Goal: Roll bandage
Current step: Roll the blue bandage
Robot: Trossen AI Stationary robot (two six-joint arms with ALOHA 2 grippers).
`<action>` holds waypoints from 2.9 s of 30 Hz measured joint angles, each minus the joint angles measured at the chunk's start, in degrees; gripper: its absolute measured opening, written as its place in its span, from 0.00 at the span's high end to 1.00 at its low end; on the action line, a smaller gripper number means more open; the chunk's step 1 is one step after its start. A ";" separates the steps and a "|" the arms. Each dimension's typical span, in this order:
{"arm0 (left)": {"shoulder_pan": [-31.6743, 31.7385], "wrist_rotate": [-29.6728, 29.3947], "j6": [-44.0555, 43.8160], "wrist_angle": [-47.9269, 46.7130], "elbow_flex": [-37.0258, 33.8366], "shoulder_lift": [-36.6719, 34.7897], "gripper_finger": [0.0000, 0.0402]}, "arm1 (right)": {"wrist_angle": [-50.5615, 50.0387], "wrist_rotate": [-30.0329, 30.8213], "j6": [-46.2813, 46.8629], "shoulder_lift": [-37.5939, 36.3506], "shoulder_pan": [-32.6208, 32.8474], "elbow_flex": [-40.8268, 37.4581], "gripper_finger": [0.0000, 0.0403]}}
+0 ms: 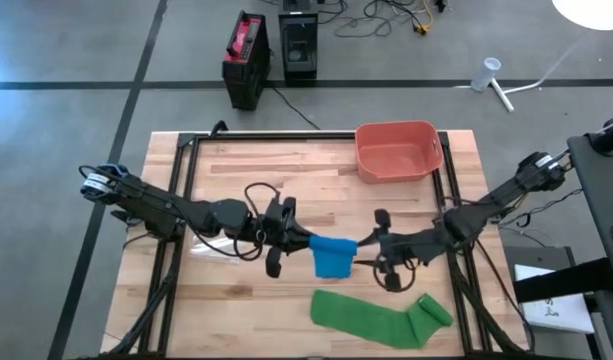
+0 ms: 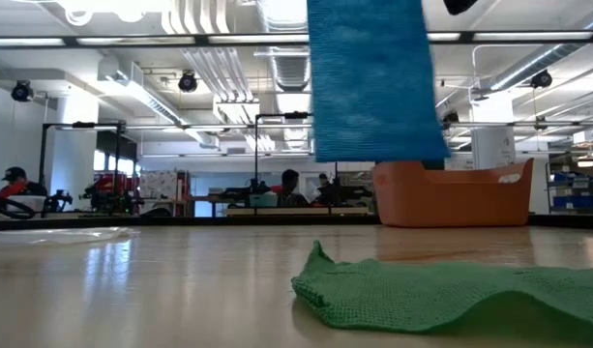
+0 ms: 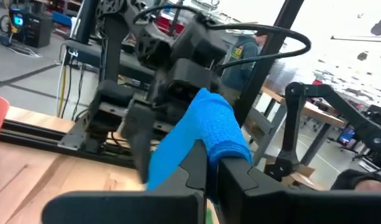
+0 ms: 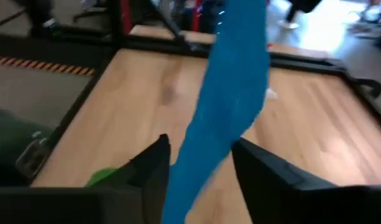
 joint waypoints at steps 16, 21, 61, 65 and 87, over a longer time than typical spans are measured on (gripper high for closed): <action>-0.24 -1.30 0.19 -0.40 -0.04 0.00 1.00 | 24.72 3.09 -8.09 6.79 -3.82 -4.02 0.41; -0.24 -1.46 0.63 1.45 -0.11 0.00 1.00 | 31.23 2.07 -10.80 8.48 -3.89 -4.02 0.53; -3.30 5.70 16.58 3.02 0.40 11.27 1.00 | 29.51 6.82 -46.88 2.04 -13.19 3.46 1.00; -3.80 6.22 18.67 2.46 0.76 11.14 1.00 | 24.58 6.64 -43.34 3.11 -16.18 3.60 1.00; -7.48 -0.75 24.12 5.44 0.39 0.91 1.00 | 9.31 0.70 -28.10 1.60 -17.77 0.26 1.00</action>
